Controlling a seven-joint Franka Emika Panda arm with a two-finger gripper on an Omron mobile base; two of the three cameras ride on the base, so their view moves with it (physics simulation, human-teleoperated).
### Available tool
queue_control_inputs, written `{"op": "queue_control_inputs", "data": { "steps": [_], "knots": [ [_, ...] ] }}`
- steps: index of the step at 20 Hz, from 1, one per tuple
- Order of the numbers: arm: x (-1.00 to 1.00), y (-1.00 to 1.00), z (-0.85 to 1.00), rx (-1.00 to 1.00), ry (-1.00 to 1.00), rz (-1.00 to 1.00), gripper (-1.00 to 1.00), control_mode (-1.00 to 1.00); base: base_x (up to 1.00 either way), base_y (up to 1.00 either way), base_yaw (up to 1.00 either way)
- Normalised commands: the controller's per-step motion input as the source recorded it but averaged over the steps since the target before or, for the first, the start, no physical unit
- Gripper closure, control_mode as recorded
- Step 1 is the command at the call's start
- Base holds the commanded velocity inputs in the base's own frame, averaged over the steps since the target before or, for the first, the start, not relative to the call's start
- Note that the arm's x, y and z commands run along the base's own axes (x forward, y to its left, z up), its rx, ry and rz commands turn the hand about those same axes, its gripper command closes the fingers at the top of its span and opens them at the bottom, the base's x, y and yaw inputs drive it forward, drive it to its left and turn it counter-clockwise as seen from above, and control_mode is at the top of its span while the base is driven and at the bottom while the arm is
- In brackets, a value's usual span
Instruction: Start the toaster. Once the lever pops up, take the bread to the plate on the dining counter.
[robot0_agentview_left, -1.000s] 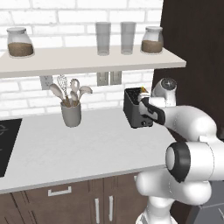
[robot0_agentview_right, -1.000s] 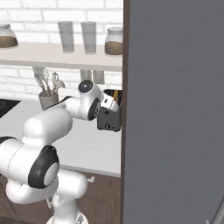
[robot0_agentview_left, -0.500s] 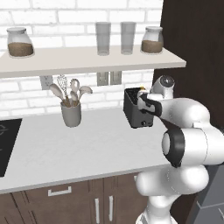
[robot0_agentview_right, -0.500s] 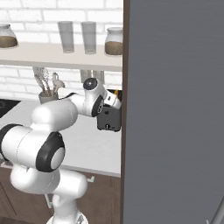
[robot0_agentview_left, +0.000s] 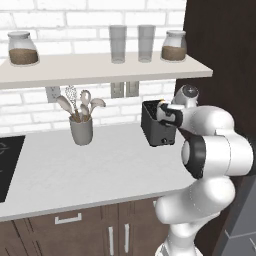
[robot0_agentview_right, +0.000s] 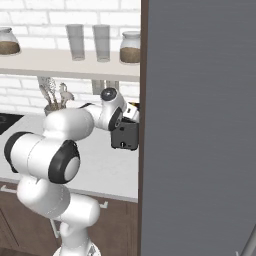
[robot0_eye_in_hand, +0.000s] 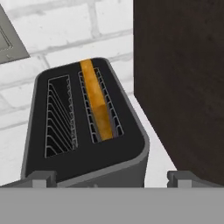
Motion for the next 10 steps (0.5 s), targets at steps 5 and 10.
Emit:
{"op": "queue_control_inputs", "data": {
  "steps": [5,10],
  "knots": [
    [0.18,-0.06,-0.16,0.0,0.0,0.0,-1.0,-1.0,0.0,0.0,0.0],
    [0.18,-0.04,-0.14,0.02,0.0,0.02,-1.0,-1.0,0.0,0.0,0.0]
  ]
}}
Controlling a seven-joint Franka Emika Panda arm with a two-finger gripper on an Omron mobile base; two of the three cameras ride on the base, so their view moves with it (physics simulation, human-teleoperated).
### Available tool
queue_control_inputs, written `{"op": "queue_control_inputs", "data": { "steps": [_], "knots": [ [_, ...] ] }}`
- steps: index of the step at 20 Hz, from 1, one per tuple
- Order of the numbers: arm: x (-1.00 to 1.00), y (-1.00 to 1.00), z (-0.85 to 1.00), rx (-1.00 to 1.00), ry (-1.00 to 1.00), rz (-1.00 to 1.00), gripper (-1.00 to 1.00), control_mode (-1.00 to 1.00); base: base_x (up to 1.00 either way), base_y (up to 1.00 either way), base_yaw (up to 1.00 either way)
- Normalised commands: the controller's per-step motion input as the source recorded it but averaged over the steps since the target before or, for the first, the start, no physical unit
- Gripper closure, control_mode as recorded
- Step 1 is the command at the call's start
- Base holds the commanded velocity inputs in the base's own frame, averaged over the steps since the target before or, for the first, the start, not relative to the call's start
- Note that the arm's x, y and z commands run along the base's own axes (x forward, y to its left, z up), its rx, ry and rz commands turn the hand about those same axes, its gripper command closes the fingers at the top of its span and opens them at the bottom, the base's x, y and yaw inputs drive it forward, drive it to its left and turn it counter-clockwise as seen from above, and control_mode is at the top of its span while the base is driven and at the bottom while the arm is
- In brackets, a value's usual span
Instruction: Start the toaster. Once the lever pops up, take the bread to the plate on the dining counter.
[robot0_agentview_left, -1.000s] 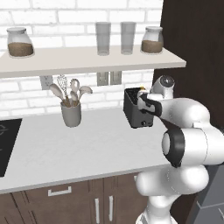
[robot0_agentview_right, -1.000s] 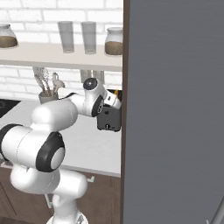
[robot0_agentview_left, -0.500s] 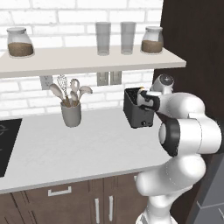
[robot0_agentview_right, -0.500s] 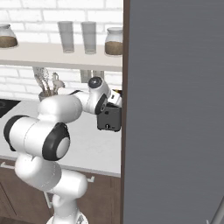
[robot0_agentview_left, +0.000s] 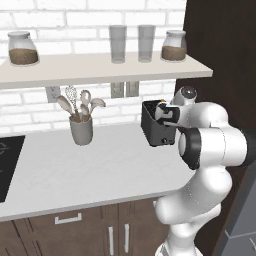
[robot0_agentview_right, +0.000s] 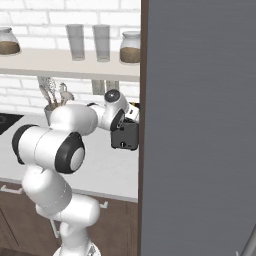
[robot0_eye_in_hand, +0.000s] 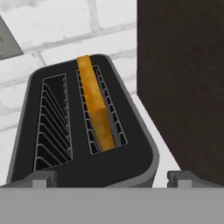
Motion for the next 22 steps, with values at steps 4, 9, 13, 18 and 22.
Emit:
{"op": "queue_control_inputs", "data": {
  "steps": [4,9,13,18,22],
  "knots": [
    [0.18,0.0,-0.09,0.01,0.0,0.03,-1.0,-1.0,0.0,0.0,0.0],
    [0.16,0.0,-0.05,0.0,0.0,0.03,-1.0,-1.0,0.0,0.0,0.0],
    [0.18,0.0,-0.05,0.0,0.0,0.02,-1.0,-1.0,0.0,0.0,0.0],
    [0.2,0.0,-0.04,0.0,0.0,0.01,-1.0,-1.0,0.0,0.0,0.0],
    [0.2,0.0,-0.03,0.0,0.0,0.0,-1.0,-1.0,0.0,0.0,0.0]
  ]
}}
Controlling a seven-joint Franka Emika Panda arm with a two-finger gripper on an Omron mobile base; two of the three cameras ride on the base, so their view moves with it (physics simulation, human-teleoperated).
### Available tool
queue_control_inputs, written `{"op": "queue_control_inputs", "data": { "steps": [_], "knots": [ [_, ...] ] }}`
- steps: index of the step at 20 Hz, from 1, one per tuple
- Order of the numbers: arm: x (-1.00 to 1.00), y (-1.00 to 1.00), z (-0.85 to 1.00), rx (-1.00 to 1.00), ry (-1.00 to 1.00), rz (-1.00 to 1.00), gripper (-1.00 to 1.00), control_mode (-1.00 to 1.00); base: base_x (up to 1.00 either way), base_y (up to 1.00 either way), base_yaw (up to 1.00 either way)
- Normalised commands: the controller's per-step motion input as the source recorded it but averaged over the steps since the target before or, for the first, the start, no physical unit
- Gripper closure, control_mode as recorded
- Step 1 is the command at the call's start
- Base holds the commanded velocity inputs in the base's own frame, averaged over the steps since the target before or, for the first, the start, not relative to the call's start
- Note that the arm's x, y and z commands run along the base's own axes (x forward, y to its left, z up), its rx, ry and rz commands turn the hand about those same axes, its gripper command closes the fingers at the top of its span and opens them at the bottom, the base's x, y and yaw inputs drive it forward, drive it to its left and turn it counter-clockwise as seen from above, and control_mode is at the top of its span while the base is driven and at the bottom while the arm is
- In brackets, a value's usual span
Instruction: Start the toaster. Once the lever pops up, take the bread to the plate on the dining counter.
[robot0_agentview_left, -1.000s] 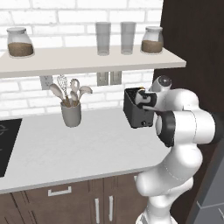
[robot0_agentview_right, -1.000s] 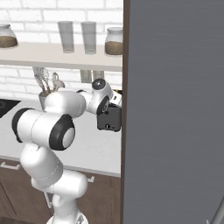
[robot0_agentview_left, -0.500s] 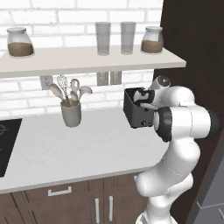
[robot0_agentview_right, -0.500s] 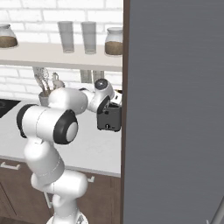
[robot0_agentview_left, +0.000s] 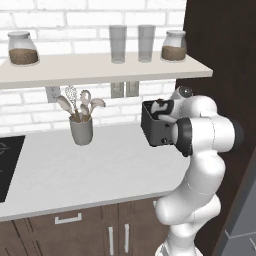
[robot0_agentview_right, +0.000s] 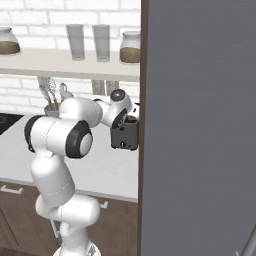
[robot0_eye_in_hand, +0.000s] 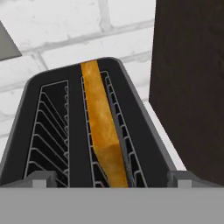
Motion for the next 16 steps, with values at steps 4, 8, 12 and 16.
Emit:
{"op": "queue_control_inputs", "data": {
  "steps": [4,8,12,16],
  "knots": [
    [0.19,0.0,-0.05,0.0,0.0,0.0,-1.0,-1.0,0.0,0.0,0.0],
    [0.21,0.0,-0.04,0.0,0.0,0.0,-1.0,-1.0,0.0,0.0,0.0],
    [0.18,0.0,-0.03,0.0,0.0,0.0,-1.0,-1.0,0.0,0.0,0.0],
    [0.1,0.0,0.0,0.0,-0.02,0.0,-1.0,-1.0,0.0,0.0,0.0]
  ]
}}
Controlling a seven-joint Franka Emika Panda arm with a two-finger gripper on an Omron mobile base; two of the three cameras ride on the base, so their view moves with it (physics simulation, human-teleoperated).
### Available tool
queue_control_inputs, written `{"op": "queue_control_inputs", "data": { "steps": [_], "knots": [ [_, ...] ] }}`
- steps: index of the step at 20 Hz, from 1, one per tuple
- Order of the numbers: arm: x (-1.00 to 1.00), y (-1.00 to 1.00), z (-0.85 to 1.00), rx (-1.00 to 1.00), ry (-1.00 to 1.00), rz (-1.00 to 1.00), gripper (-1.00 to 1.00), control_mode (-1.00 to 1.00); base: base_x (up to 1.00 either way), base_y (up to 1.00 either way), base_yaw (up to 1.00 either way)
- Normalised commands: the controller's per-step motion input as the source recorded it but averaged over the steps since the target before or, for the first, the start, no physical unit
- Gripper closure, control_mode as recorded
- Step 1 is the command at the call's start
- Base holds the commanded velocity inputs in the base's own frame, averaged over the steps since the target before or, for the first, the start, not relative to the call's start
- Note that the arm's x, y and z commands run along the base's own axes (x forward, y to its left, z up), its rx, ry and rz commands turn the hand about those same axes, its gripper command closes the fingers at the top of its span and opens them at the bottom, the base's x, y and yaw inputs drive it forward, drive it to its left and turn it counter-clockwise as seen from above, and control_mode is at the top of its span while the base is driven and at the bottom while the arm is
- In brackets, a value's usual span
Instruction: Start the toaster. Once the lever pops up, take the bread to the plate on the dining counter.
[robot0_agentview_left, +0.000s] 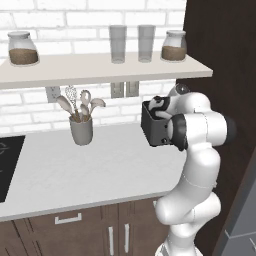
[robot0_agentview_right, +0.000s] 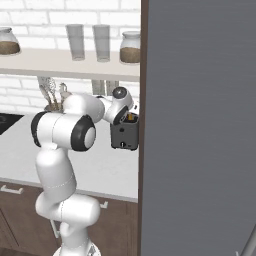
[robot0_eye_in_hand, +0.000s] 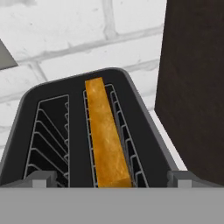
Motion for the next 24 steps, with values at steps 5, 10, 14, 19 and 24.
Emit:
{"op": "queue_control_inputs", "data": {
  "steps": [5,10,14,19,24],
  "knots": [
    [0.03,-0.02,0.0,0.0,-0.04,0.0,-1.0,-1.0,0.0,0.0,0.0],
    [0.04,-0.04,0.0,0.0,-0.03,0.0,-1.0,-1.0,0.0,0.0,0.0],
    [0.04,0.0,0.0,0.0,-0.04,0.0,1.0,-1.0,0.0,0.0,0.0],
    [0.0,-0.04,0.0,0.0,-0.04,0.0,1.0,-1.0,0.0,0.0,0.0],
    [0.0,-0.12,0.0,0.01,-0.06,0.0,1.0,-1.0,0.0,0.0,0.0]
  ]
}}
